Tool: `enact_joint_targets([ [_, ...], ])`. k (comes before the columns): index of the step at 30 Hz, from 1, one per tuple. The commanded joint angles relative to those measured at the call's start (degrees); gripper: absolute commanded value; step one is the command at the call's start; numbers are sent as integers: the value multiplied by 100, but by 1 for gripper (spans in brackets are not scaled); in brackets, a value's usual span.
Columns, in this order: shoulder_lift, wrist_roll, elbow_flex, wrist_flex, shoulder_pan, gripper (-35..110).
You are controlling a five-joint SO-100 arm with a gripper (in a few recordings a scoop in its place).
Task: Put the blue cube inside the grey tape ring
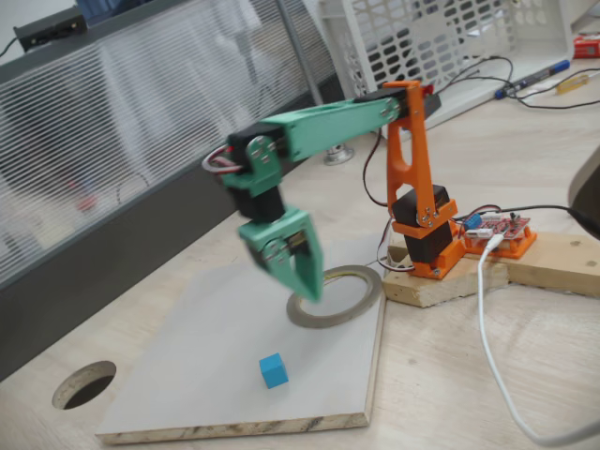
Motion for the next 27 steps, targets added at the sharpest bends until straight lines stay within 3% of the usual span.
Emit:
enact_joint_targets([
  [1,-1125,105,-1318,105,-70,1],
  [18,-1626,53,-1925,105,-53,4],
  [21,-1626,44,-1925,105,79,17],
  [27,-1626,44,-1916,255,325,56],
])
